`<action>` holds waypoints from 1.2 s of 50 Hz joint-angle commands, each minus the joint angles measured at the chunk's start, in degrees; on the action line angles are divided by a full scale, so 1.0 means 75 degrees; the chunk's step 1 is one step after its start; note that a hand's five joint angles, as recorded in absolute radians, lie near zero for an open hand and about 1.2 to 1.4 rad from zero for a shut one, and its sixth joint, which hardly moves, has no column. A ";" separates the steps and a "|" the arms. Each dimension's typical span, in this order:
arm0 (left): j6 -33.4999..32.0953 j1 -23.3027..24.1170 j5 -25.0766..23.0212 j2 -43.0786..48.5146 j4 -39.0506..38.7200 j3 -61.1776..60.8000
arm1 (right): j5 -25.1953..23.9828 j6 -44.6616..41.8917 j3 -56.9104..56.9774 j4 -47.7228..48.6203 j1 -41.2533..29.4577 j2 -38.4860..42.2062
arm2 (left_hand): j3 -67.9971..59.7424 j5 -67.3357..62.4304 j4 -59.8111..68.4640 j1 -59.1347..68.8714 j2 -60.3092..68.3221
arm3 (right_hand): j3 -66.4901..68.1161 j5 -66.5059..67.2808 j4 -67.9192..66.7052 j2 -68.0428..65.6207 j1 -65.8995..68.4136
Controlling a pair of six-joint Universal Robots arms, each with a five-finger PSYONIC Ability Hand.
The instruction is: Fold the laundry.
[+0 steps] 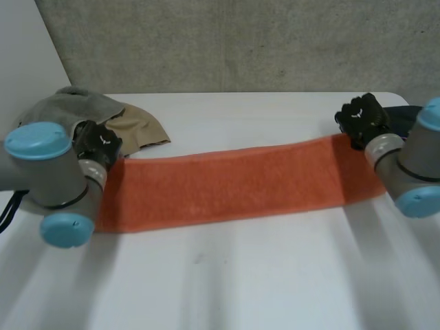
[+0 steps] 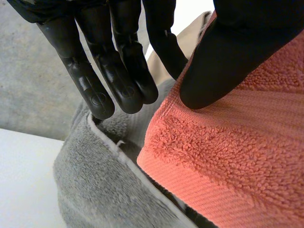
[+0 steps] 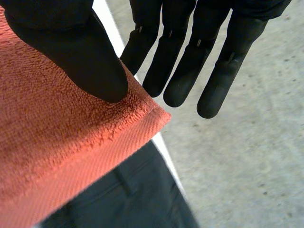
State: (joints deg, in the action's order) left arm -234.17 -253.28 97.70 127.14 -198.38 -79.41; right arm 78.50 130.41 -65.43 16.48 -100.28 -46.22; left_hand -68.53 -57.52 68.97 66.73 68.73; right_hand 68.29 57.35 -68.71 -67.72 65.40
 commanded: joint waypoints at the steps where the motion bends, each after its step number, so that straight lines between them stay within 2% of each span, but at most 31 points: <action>1: -0.0043 -0.0015 0.0040 0.1023 -0.0011 0.1540 | 0.0350 -0.0044 0.2183 0.0392 -0.0141 0.1813 | -0.1529 -0.1665 0.1471 0.1770 0.1503 | 0.1561 0.1686 -0.1505 -0.1637 0.1946; 6: 0.0003 -0.0015 0.0028 0.1574 -0.0022 0.2313 | 0.0397 -0.0033 0.3344 0.0392 -0.0176 0.2634 | -0.1529 -0.1665 0.1471 0.1770 0.1503 | 0.1561 0.1686 -0.1505 -0.1637 0.1946; 7: 0.0015 0.0009 0.0005 0.1622 -0.0022 0.2349 | 0.0420 -0.0033 0.3624 0.0415 -0.0199 0.2856 | -0.1529 -0.1665 0.1471 0.1770 0.1503 | 0.0348 0.0473 -0.0292 -0.0424 0.0733; 8: 0.0015 0.0020 -0.0007 0.1634 -0.0034 0.2350 | 0.0432 -0.0033 0.3731 0.0427 -0.0199 0.2962 | -0.1177 -0.1312 0.1119 0.1418 0.1151 | -0.3461 -0.3336 0.3517 0.3385 -0.3076; 9: 0.0004 0.0032 -0.0030 0.1669 -0.0104 0.2350 | 0.0409 -0.0033 0.3813 0.0427 -0.0223 0.3045 | 0.5488 0.5352 -0.5546 -0.5247 -0.5514 | -0.7341 -0.7216 0.7397 0.7265 -0.6955; 10: -0.0008 0.0044 -0.0042 0.1681 -0.0151 0.2350 | 0.0374 -0.0033 0.3861 0.0427 -0.0234 0.3115 | 0.7804 0.7669 -0.7863 -0.7563 -0.7830 | -0.7772 -0.7647 0.7828 0.7696 -0.7387; 12: 0.0003 0.0079 -0.0077 0.1657 -0.0268 0.2350 | 0.0373 0.0014 0.3931 0.0427 -0.0270 0.3139 | 0.7130 0.6994 -0.7188 -0.6889 -0.7156 | -0.7772 -0.7647 0.7828 0.7696 -0.7387; 14: 0.0027 0.0184 -0.0089 0.1623 -0.0455 0.2350 | 0.0432 0.0108 0.3897 0.0392 -0.0293 0.3034 | 0.7804 0.7669 -0.7863 -0.7563 -0.7830 | -0.7772 -0.7647 0.7828 0.7696 -0.7387; 17: 0.0039 0.0360 -0.0019 0.1459 -0.0550 0.2280 | 0.0456 0.0634 0.3464 0.0135 -0.0293 0.2427 | 0.7804 0.7669 -0.7863 -0.7563 -0.7830 | -0.7772 -0.7647 0.7828 0.7696 -0.7387; 21: 0.0062 0.0384 0.0017 0.0628 -0.0526 0.1742 | 0.0268 0.1536 0.2480 -0.0567 -0.0188 0.1044 | 0.7804 0.7669 -0.7863 -0.7563 -0.7830 | -0.7772 -0.7647 0.7828 0.7696 -0.7387; 25: 0.0307 0.0396 -0.0065 -0.0263 -0.0538 0.0816 | -0.0211 0.2053 0.1695 -0.1457 -0.0094 -0.0023 | 0.7804 0.7669 -0.7863 -0.7563 -0.7830 | -0.7772 -0.7647 0.7828 0.7696 -0.7387; 31: 0.1349 0.0384 -0.0182 -0.1505 -0.0538 -0.0414 | -0.0880 0.2112 0.0909 -0.3461 0.0924 -0.0927 | 0.7804 0.7669 -0.7863 -0.7563 -0.7830 | -0.7772 -0.7647 0.7828 0.7696 -0.7387; 37: 0.2522 0.0407 -0.0967 -0.2209 -0.0538 -0.1364 | -0.1302 0.2042 0.0487 -0.4470 0.1242 -0.0869 | 0.7804 0.7669 -0.7863 -0.7563 -0.7830 | -0.7772 -0.7647 0.7828 0.7696 -0.7387; 40: 0.2745 0.0407 -0.1155 -0.2338 -0.0550 -0.1657 | -0.1396 0.1948 0.0346 -0.4401 0.1347 -0.0705 | 0.7798 0.7663 -0.7856 -0.7557 -0.7824 | -0.6800 -0.6676 0.6857 0.6725 -0.6415; 42: 0.2769 0.0407 -0.1167 -0.2339 -0.0550 -0.1716 | -0.1431 0.1773 0.0287 -0.4261 0.1359 -0.0518 | 0.7775 0.7640 -0.7834 -0.7535 -0.7802 | -0.5903 -0.5778 0.5959 0.5827 -0.5518; 46: 0.2804 0.0407 -0.1155 -0.2315 -0.0561 -0.1752 | -0.1408 0.1421 0.0287 -0.3909 0.1324 -0.0166 | 0.7775 0.7640 -0.7834 -0.7535 -0.7802 | -0.5206 -0.5081 0.5262 0.5130 -0.4821; 54: 0.2804 0.0384 -0.1155 -0.2222 -0.0585 -0.1787 | -0.1338 0.1198 0.0439 -0.3077 0.1301 0.0560 | 0.7775 0.7640 -0.7834 -0.7535 -0.7802 | -0.4734 -0.4609 0.4790 0.4658 -0.4349; 56: 0.2804 0.0372 -0.1144 -0.2222 -0.0585 -0.1799 | -0.1279 0.1198 0.0463 -0.2843 0.1312 0.0690 | 0.7753 0.7618 -0.7812 -0.7513 -0.7779 | -0.4041 -0.3916 0.4097 0.3965 -0.3656; 59: 0.2804 0.0337 -0.1144 -0.2233 -0.0597 -0.1857 | -0.1080 0.1186 0.0580 -0.2515 0.1301 0.0842 | 0.7753 0.7618 -0.7811 -0.7512 -0.7779 | 0.1543 0.1668 -0.1487 -0.1619 0.1928; 60: 0.2804 0.0337 -0.1144 -0.2233 -0.0597 -0.1857 | -0.0987 0.1186 0.0592 -0.2456 0.1301 0.0842 | 0.7775 0.7640 -0.7834 -0.7535 -0.7801 | 0.1561 0.1686 -0.1505 -0.1637 0.1946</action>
State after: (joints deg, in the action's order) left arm -213.11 -250.51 89.08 110.47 -202.78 -92.96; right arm 69.05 139.22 -61.85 -5.00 -90.53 -41.17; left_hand -12.32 -3.02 11.57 10.93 11.69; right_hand 50.58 39.11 -50.52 -50.89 50.43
